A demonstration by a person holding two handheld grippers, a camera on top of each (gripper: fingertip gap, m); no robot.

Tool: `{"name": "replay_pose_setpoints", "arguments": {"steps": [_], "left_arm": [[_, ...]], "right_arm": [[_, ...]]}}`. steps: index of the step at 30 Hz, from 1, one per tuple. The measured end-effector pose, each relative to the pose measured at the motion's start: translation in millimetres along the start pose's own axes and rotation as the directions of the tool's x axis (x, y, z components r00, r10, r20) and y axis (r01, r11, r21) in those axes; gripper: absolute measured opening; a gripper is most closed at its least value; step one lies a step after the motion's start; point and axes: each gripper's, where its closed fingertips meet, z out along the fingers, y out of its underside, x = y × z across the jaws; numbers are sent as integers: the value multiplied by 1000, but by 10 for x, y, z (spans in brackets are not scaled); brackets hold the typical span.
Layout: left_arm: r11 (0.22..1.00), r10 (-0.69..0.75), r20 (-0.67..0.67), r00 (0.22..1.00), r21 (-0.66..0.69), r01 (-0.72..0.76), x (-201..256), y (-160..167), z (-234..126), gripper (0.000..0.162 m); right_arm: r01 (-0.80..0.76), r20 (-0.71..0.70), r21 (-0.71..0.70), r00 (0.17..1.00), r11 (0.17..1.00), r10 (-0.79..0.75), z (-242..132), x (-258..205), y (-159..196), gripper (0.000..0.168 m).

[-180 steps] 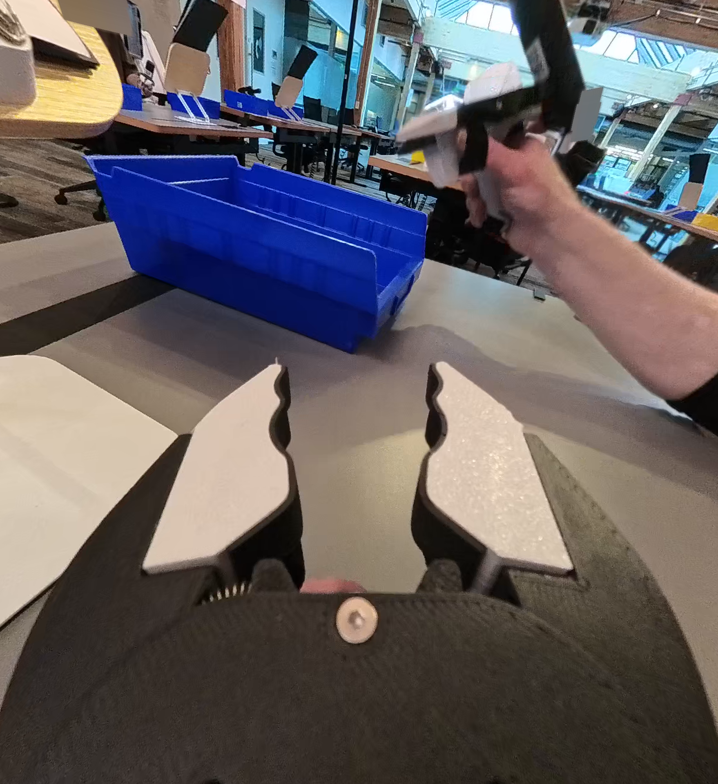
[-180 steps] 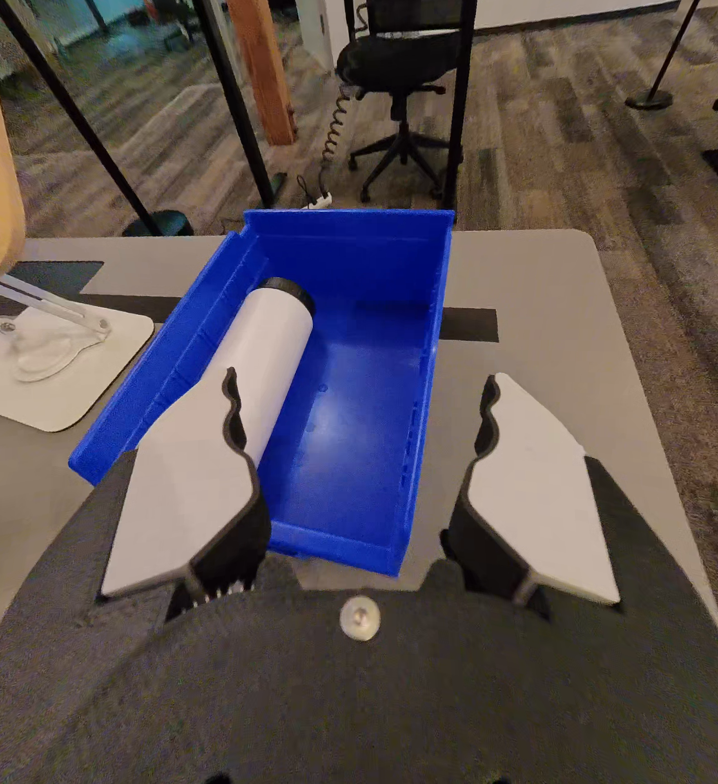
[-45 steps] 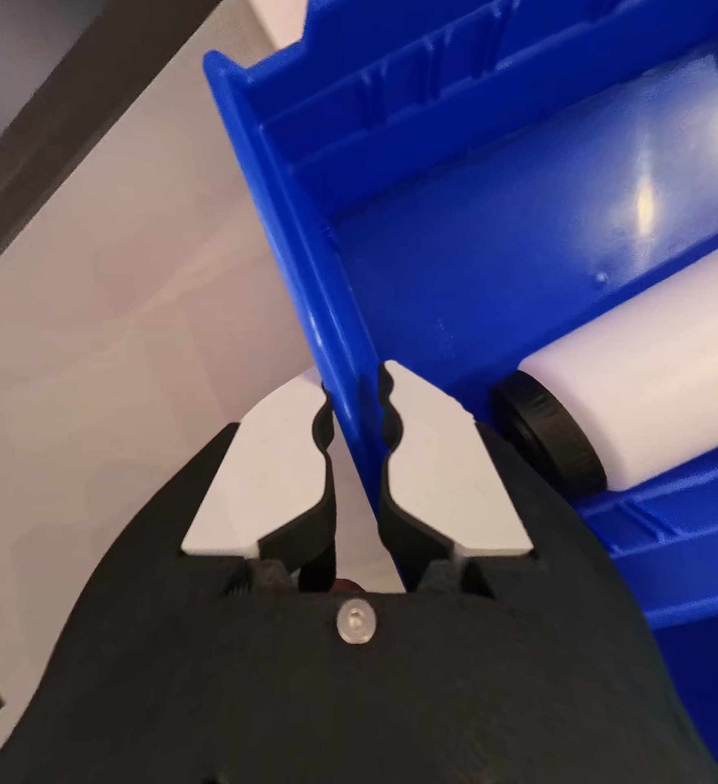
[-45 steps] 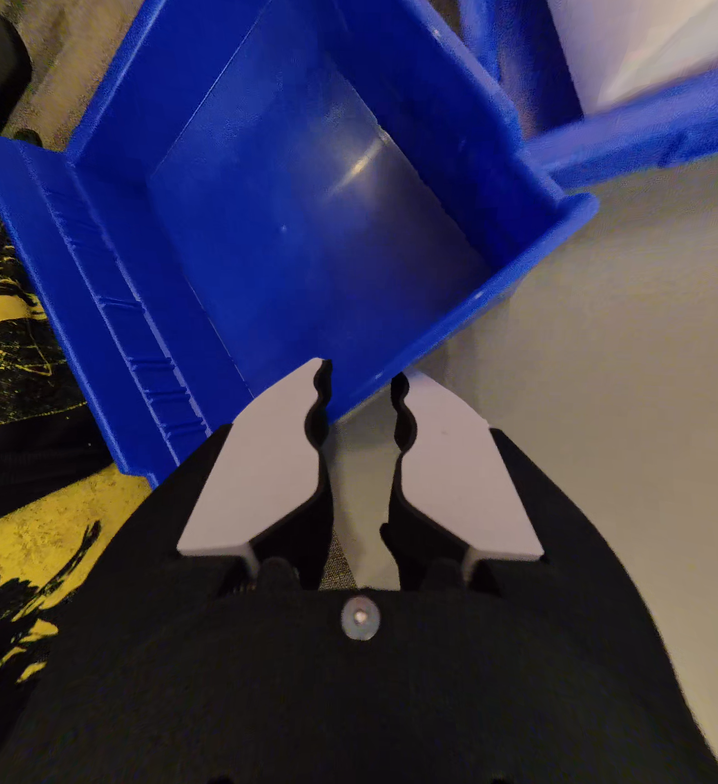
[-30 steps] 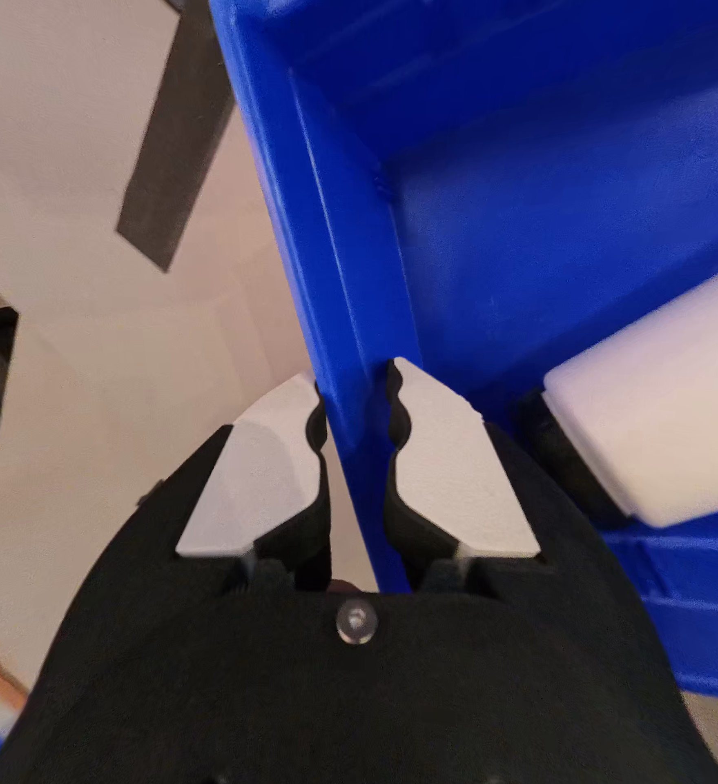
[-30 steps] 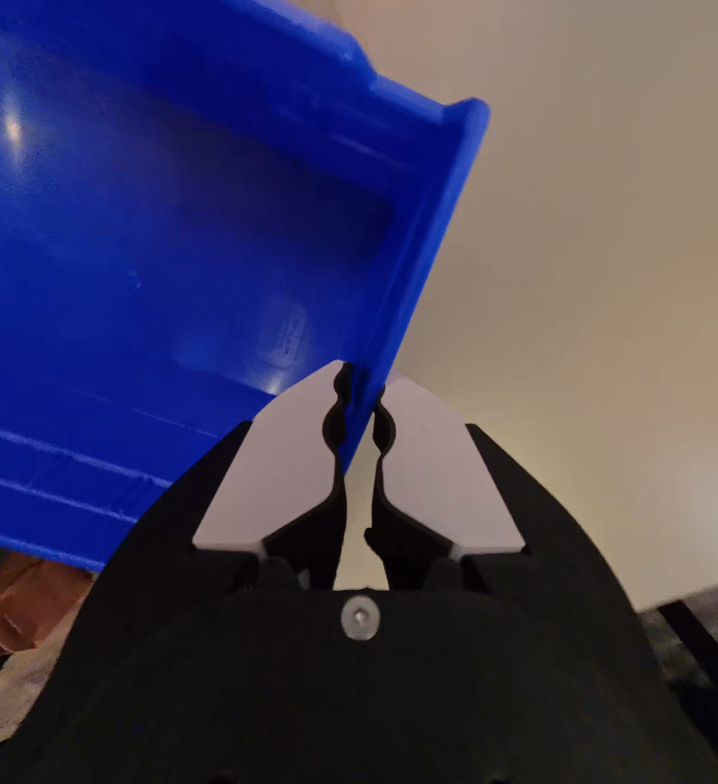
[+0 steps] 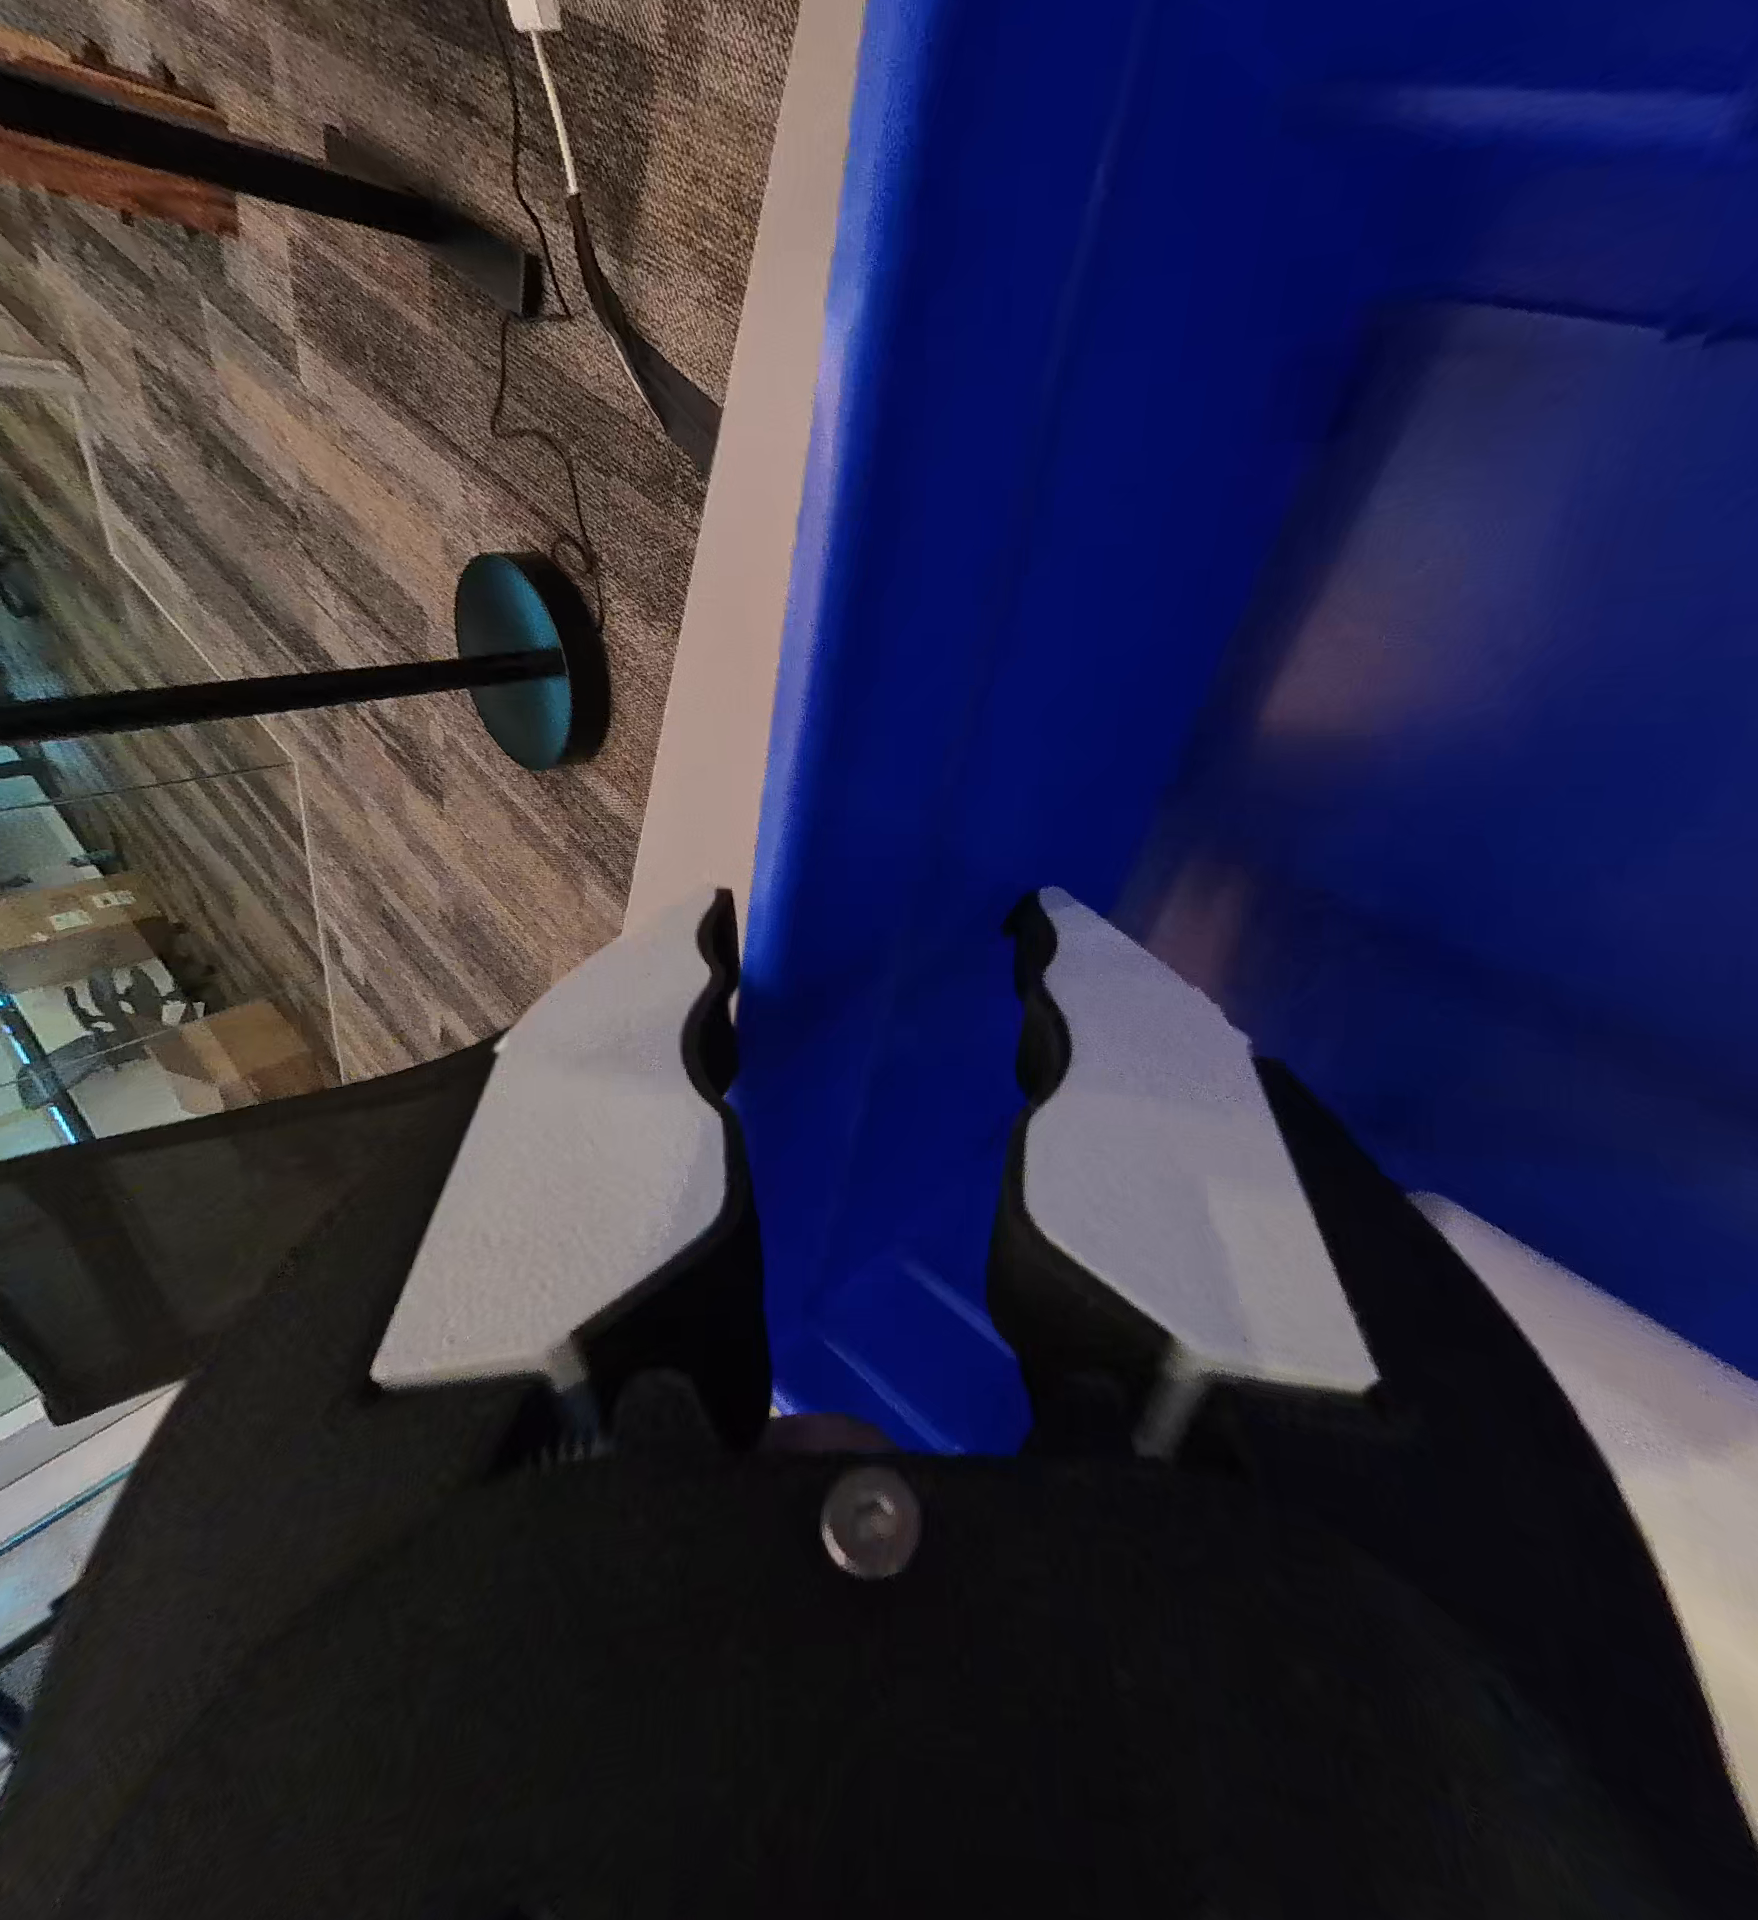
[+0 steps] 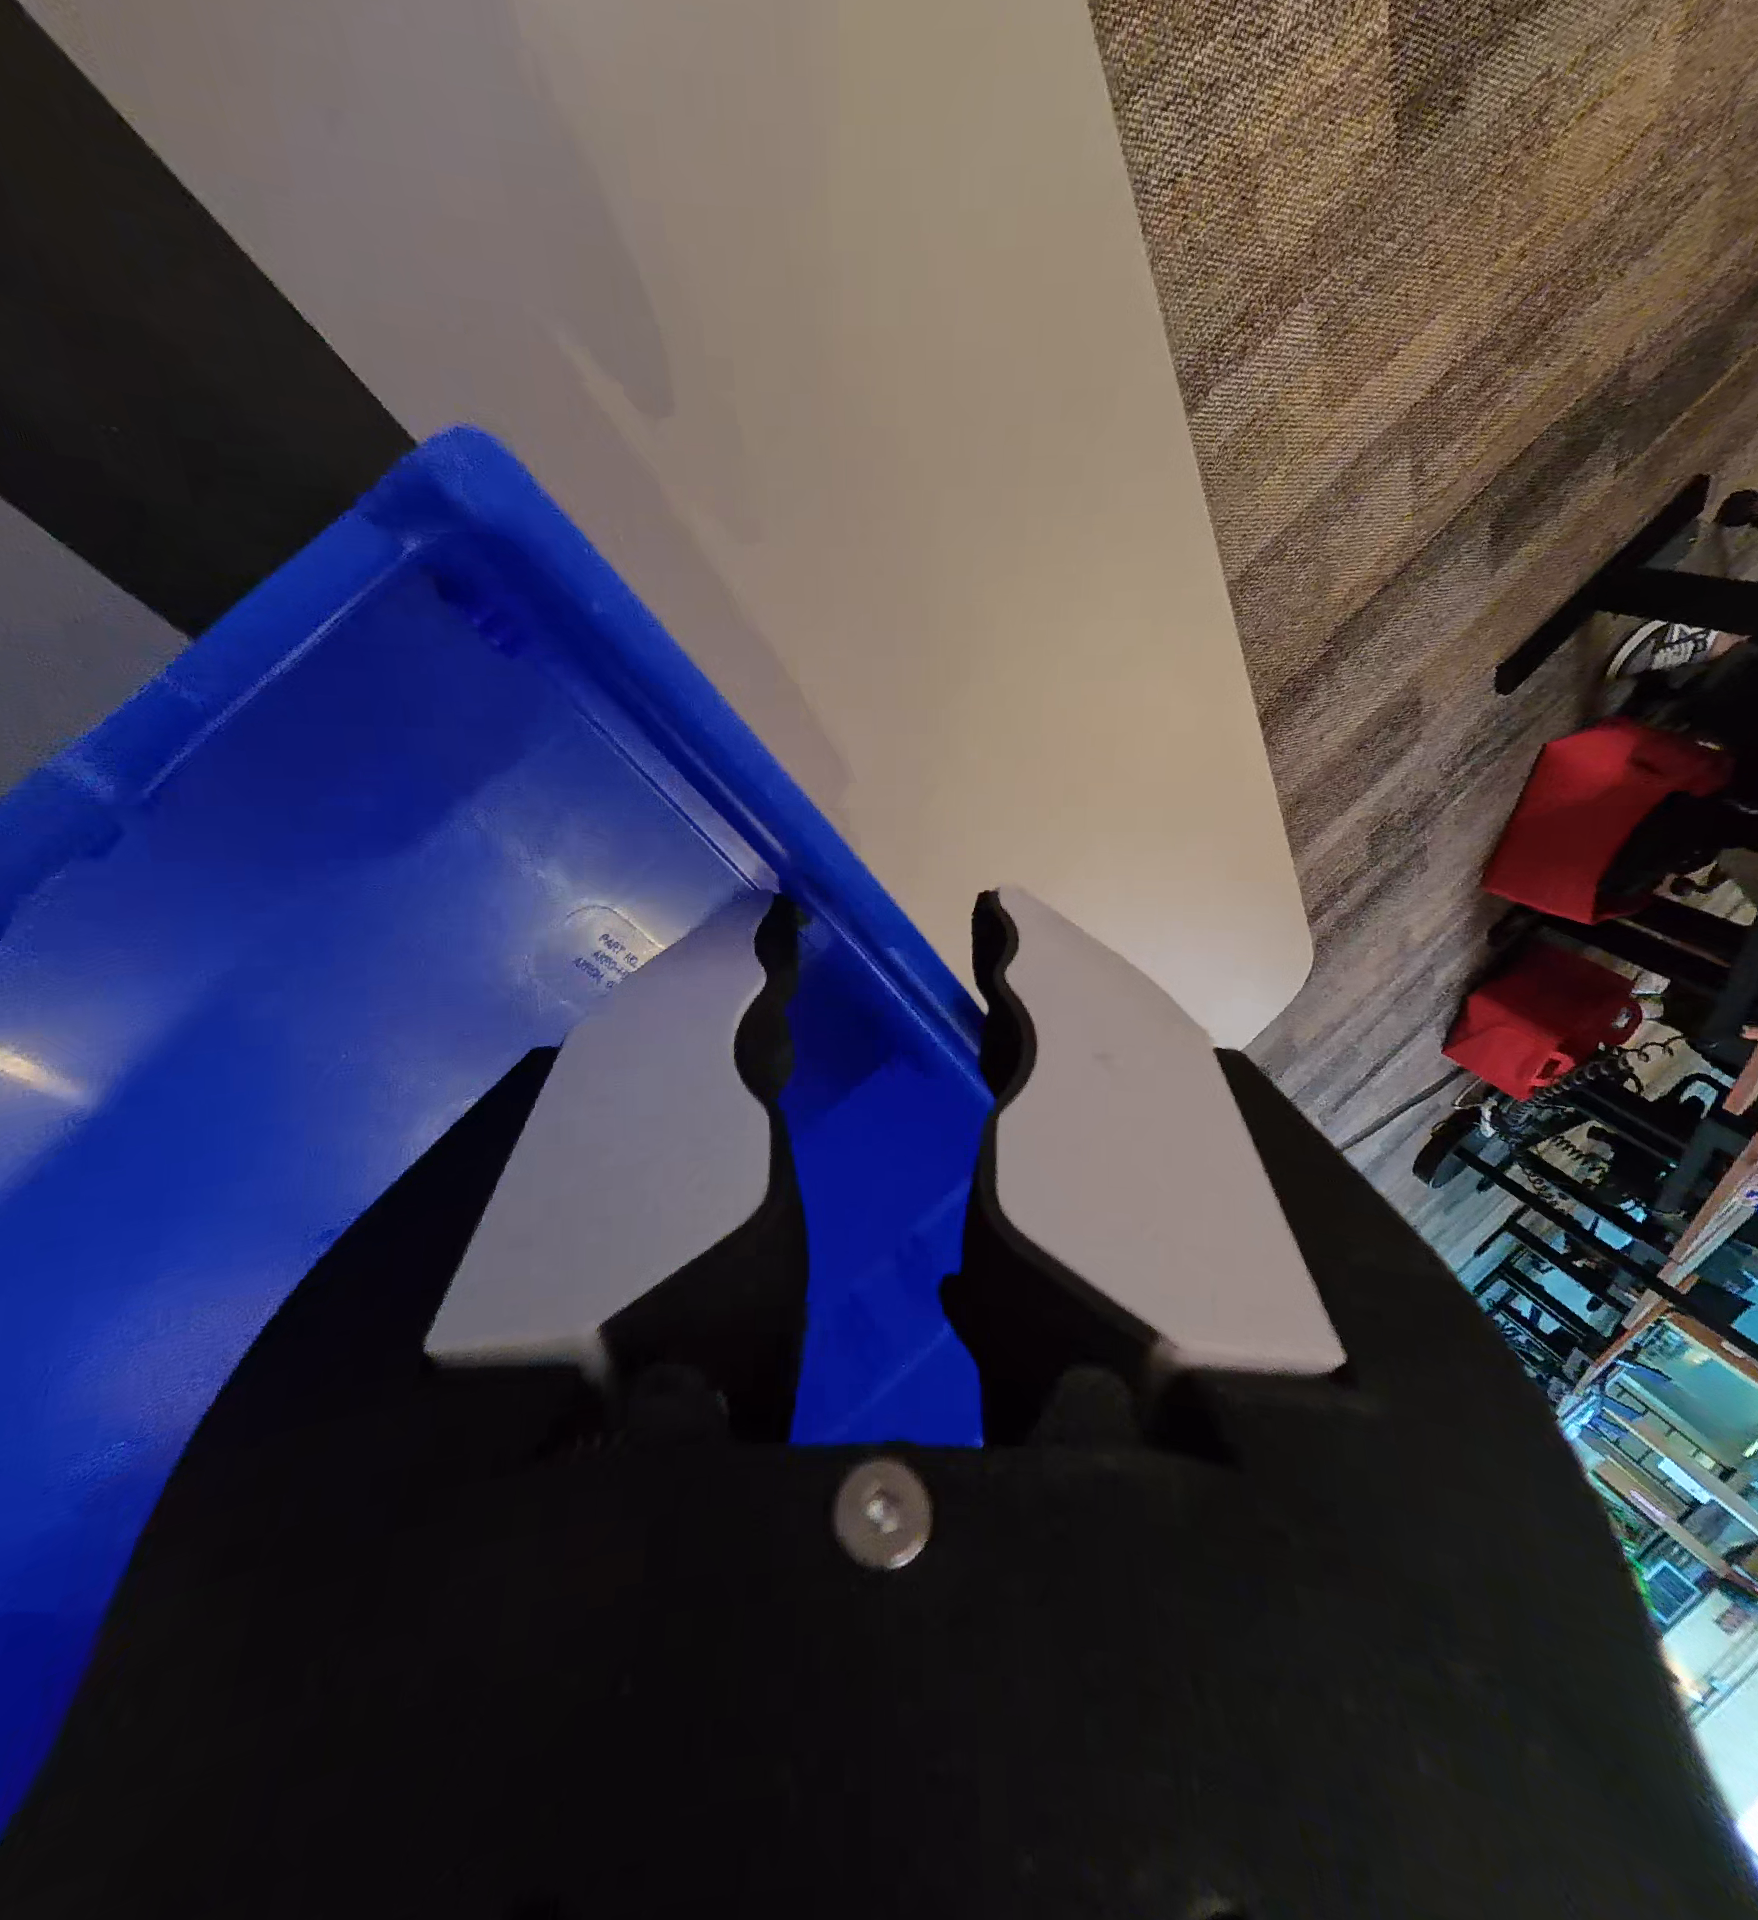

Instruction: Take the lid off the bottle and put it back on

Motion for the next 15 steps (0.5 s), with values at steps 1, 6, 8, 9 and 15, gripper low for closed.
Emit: {"name": "replay_pose_setpoints", "arguments": {"steps": [1, 6, 8, 9, 15], "left_arm": [[1000, -1, 2, 1000, 6, 1, -7, -12, 8, 52], [999, 19, 7, 1000, 26, -19, -27, -44, 29, 53], [999, 22, 13, 1000, 30, -23, -39, -62, 39, 54], [999, 33, 18, 999, 26, -34, -46, -70, 44, 54], [999, -39, 59, 997, 38, 37, -162, -70, -129, 58]], "right_arm": [[6, -5, 0, 1000, 1000, -6, 5, 10, -15, 33], [5, -21, 3, 1000, 1000, -5, 21, 40, -59, 35], [4, -28, 2, 1000, 1000, -4, 22, 44, -60, 35], [1, -32, 4, 999, 1000, 0, 21, 43, -58, 35], [-79, -73, 71, 994, 994, 84, -155, 78, 13, 41]]}}
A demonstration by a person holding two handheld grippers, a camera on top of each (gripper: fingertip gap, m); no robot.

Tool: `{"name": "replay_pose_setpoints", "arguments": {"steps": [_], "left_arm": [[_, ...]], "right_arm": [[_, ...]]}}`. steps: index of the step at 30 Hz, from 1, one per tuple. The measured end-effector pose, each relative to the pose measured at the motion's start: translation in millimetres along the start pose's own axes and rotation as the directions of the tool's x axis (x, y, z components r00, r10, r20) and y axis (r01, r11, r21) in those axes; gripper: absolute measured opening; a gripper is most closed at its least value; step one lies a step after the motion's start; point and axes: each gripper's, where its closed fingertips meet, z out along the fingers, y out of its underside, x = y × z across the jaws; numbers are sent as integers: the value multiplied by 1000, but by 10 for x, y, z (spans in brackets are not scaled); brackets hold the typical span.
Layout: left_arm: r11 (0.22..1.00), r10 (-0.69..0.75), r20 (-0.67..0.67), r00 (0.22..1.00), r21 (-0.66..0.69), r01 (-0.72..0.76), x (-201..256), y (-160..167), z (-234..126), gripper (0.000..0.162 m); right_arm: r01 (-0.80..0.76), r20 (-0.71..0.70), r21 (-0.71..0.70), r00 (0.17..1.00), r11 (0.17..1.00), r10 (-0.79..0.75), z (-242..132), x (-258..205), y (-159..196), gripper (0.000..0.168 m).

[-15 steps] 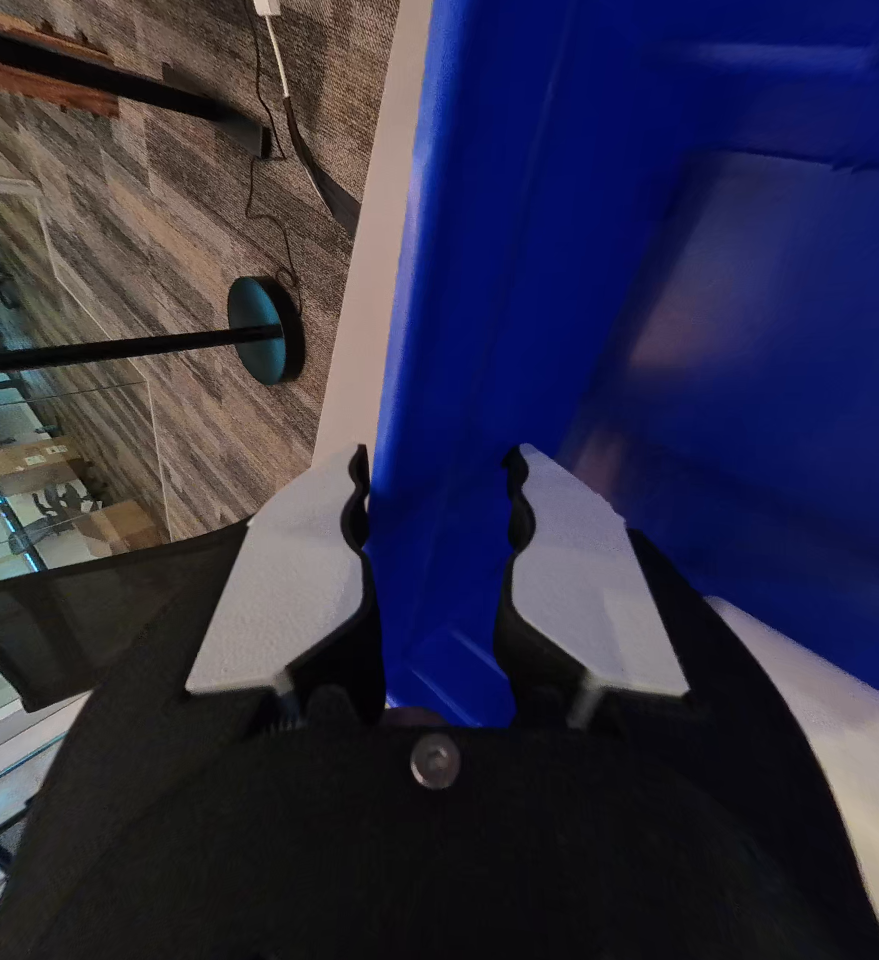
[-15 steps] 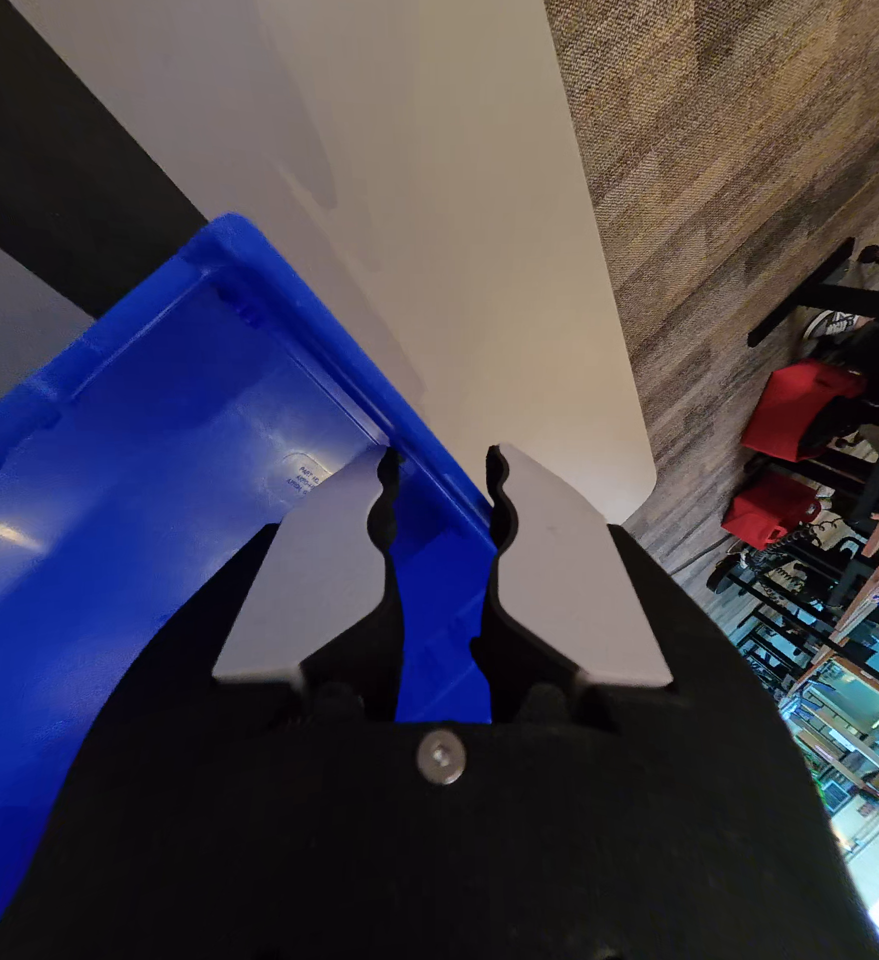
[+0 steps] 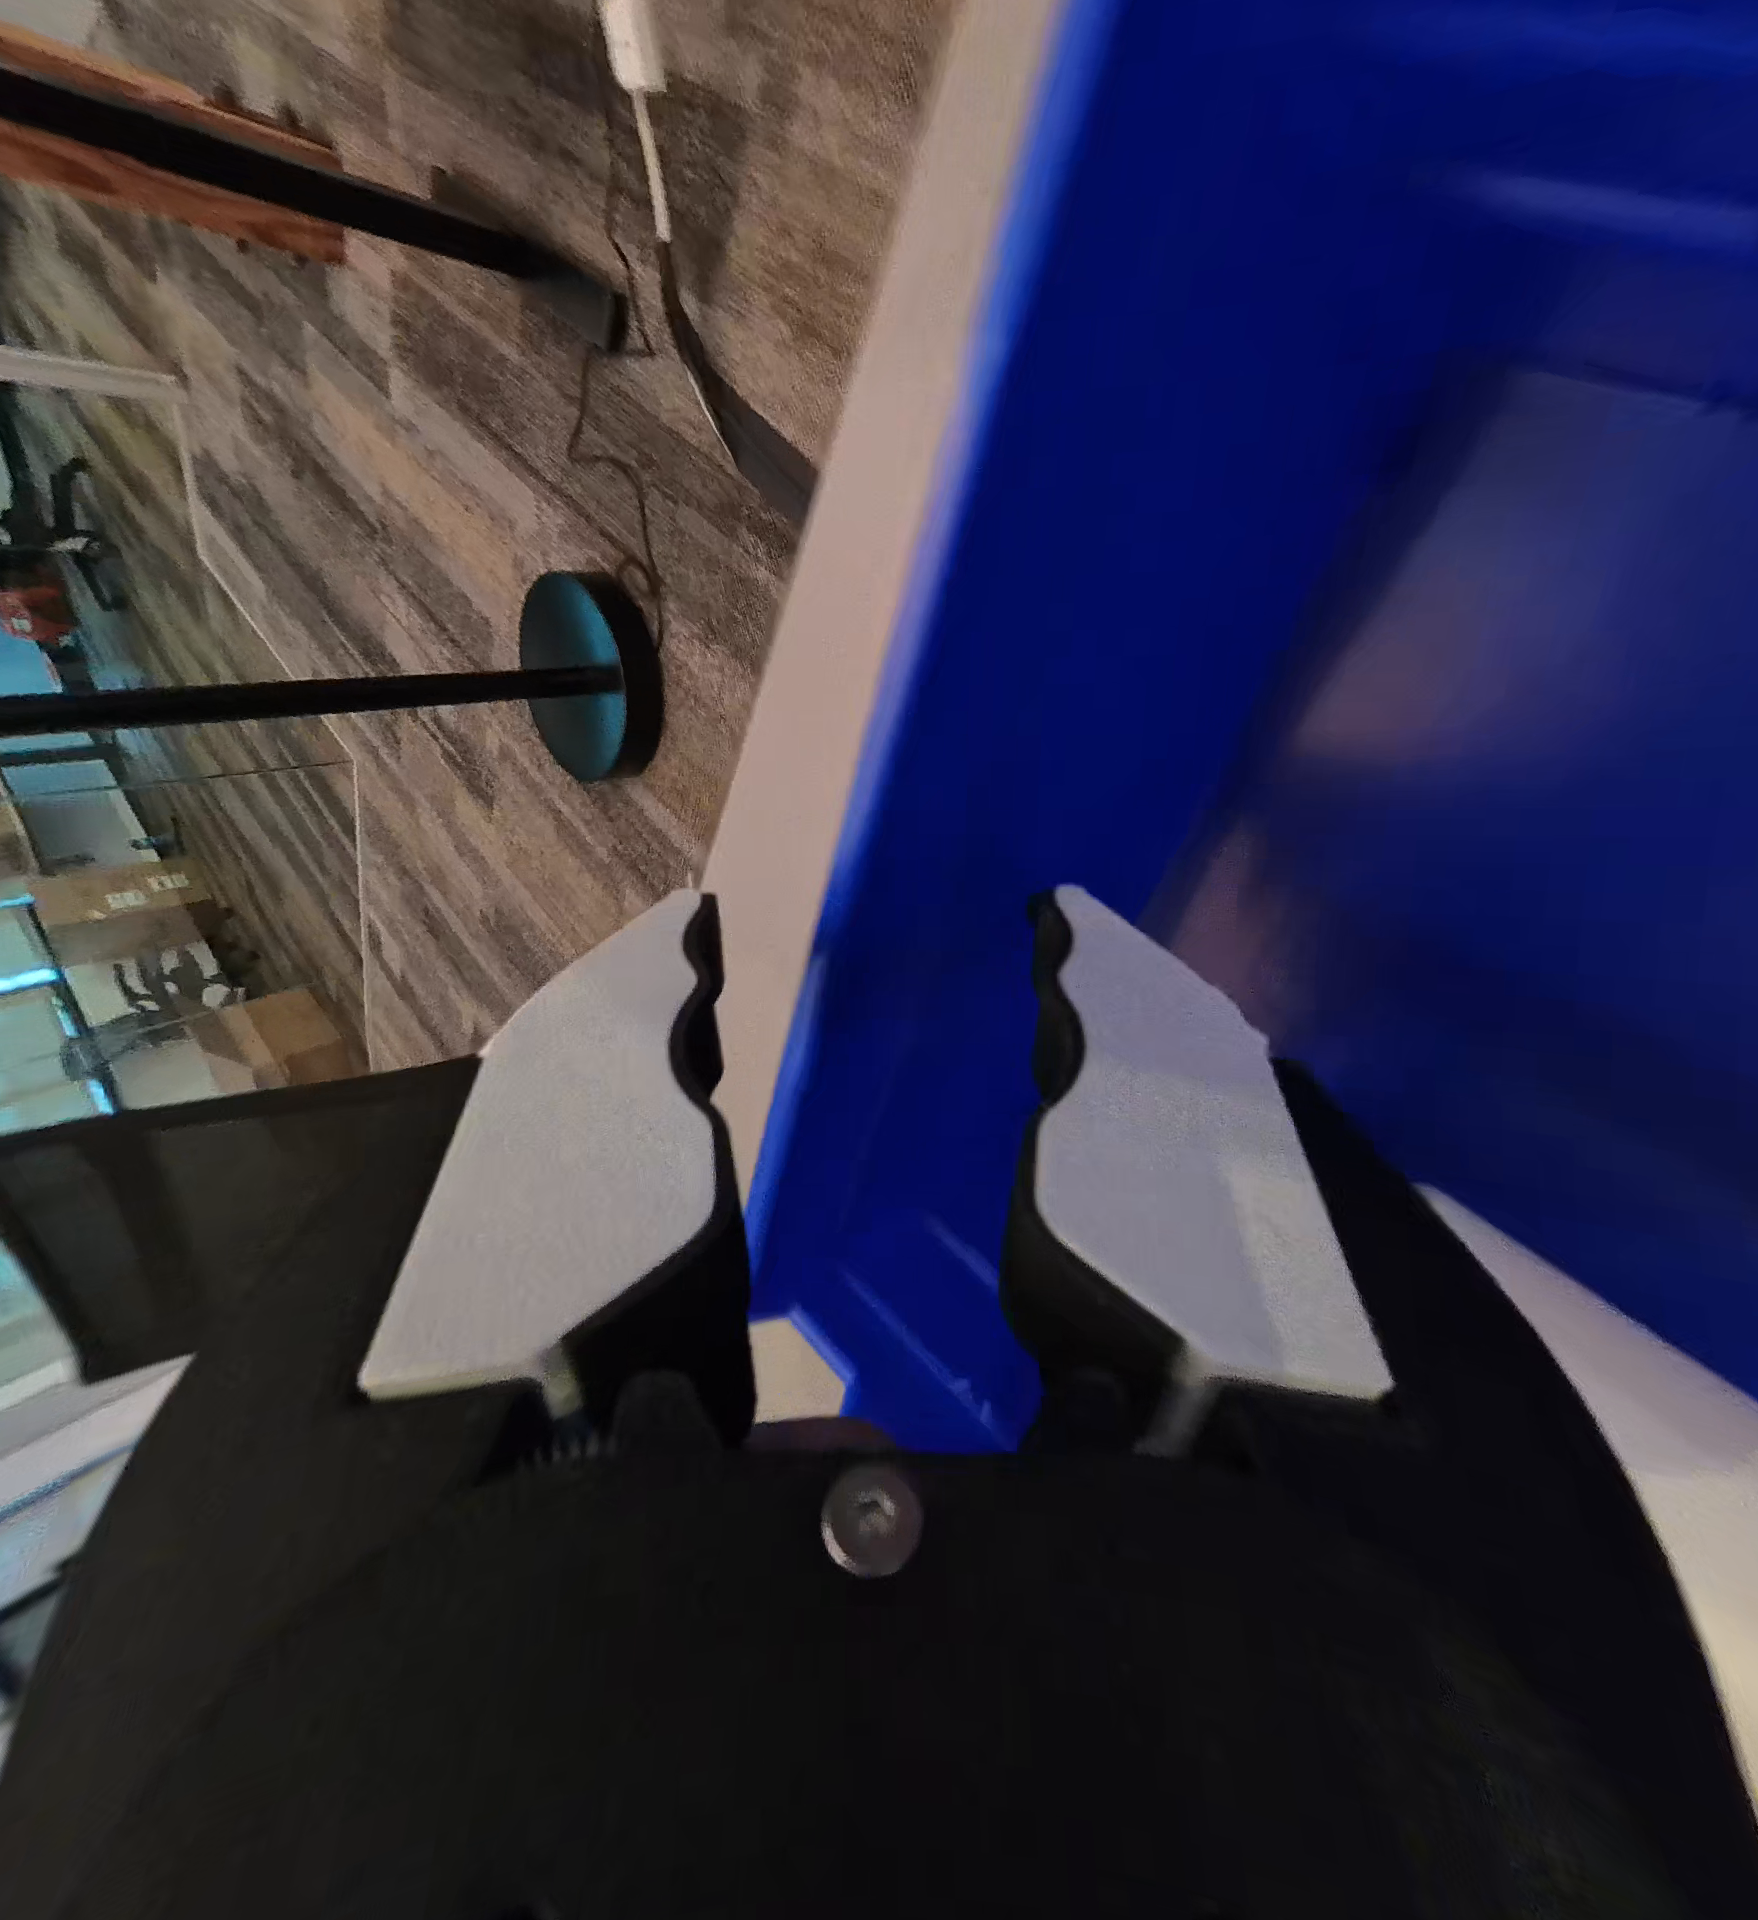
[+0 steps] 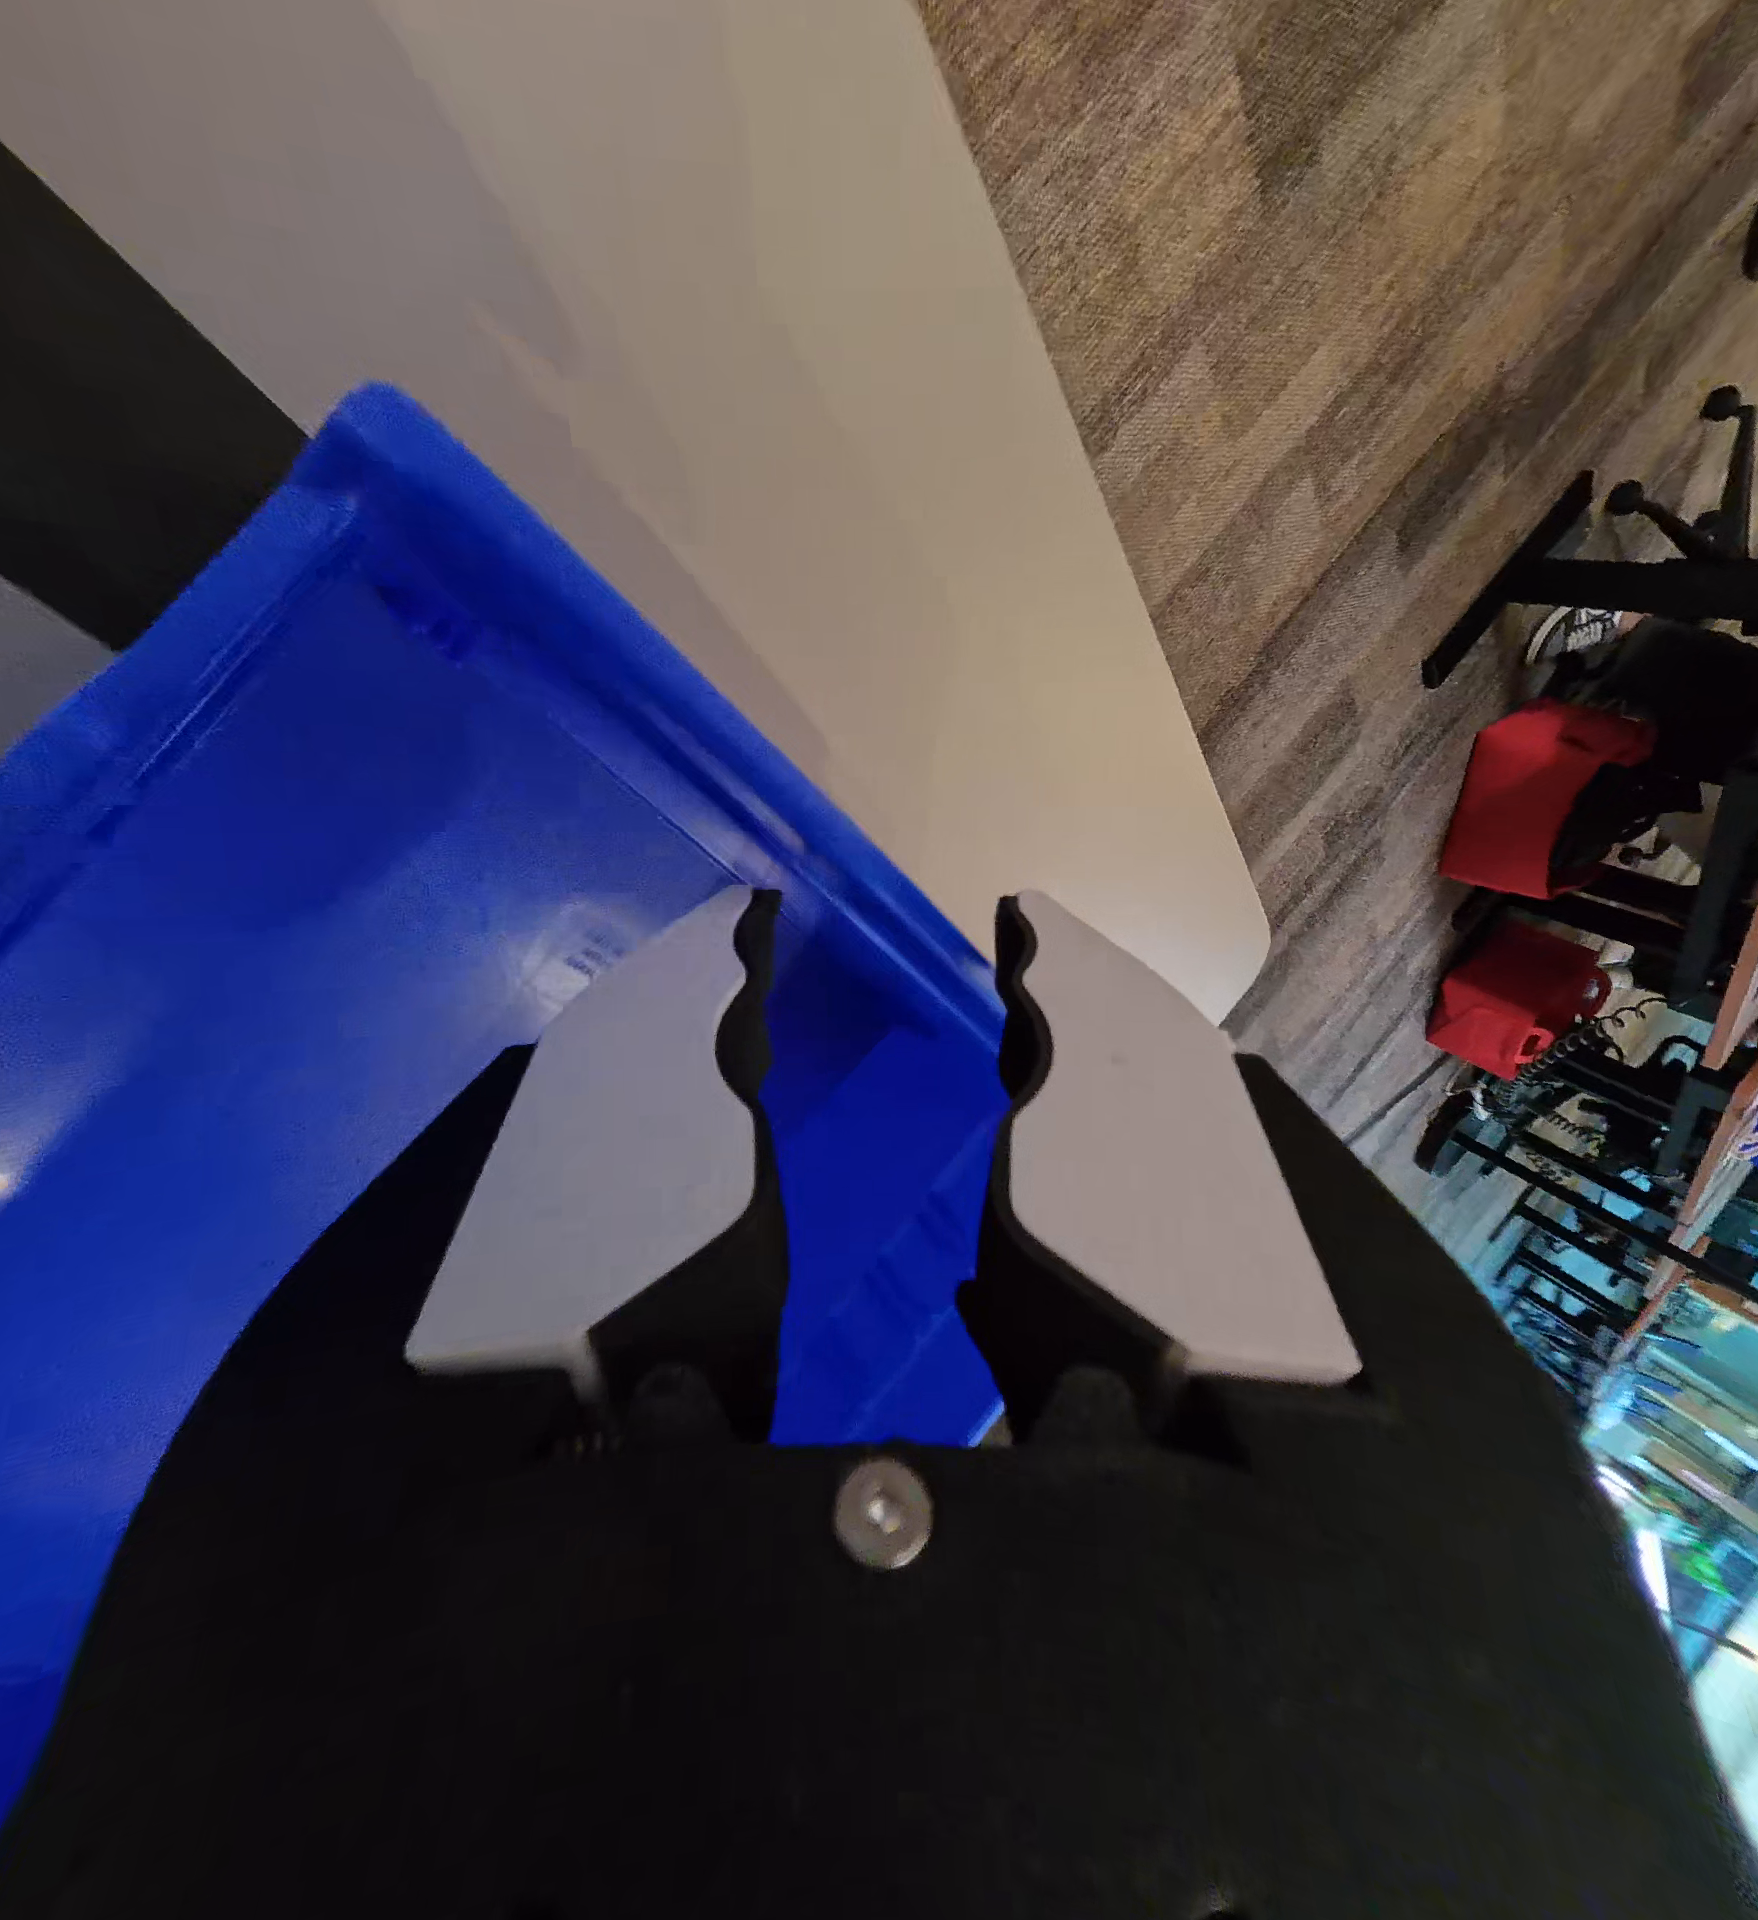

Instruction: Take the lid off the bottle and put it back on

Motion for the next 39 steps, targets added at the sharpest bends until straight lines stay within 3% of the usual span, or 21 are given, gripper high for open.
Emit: {"name": "replay_pose_setpoints", "arguments": {"steps": [3, 8, 12, 17, 22, 24, 27, 29, 31, 33, 36, 39], "left_arm": [[985, -152, 32, 988, 88, 148, -131, 44, -331, 71], [941, -283, 88, 955, 215, 259, 64, 184, -1221, 72], [845, -344, -18, 939, 430, 318, 714, -45, -2085, 72], [708, -266, -194, 944, 626, 328, 1882, -801, -2796, 76], [670, -208, -427, 880, 593, 446, 2944, -1608, -2627, 90], [703, -218, -434, 874, 551, 449, 3131, -1806, -2420, 102], [674, -244, -516, 821, 519, 526, 3335, -2108, -2199, 105], [725, -276, -498, 822, 453, 518, 3452, -2134, -1921, 114], [818, -248, -504, 828, 348, 457, 3628, -2103, -1788, 125], [813, -239, -510, 826, 360, 457, 3643, -2118, -1810, 130], [816, -244, -539, 806, 335, 471, 3664, -2113, -1793, 129], [820, -248, -575, 780, 304, 485, 3690, -2108, -1774, 129]], "right_arm": [[-88, -52, 113, 994, 990, 94, -439, 46, 34, 41], [-175, -59, 343, 977, 923, 207, -1412, -178, 116, 45], [-195, 59, 510, 980, 838, 192, -2062, -881, 111, 51], [-249, 279, 679, 958, 690, 72, -2504, -2107, -161, 56], [-330, 430, 688, 903, 647, 3, -2312, -2911, -487, 71], [-380, 494, 667, 869, 642, 1, -2131, -3058, -600, 84], [-441, 559, 643, 829, 627, 9, -1861, -3195, -732, 102], [-471, 592, 638, 806, 609, 4, -1701, -3318, -796, 102], [-419, 569, 614, 822, 669, -7, -1463, -3491, -776, 101], [-347, 562, 576, 825, 740, -50, -1389, -3613, -746, 109], [-329, 533, 581, 845, 744, -42, -1342, -3583, -738, 109], [-309, 533, 534, 846, 787, -29, -1223, -3592, -695, 125]]}}
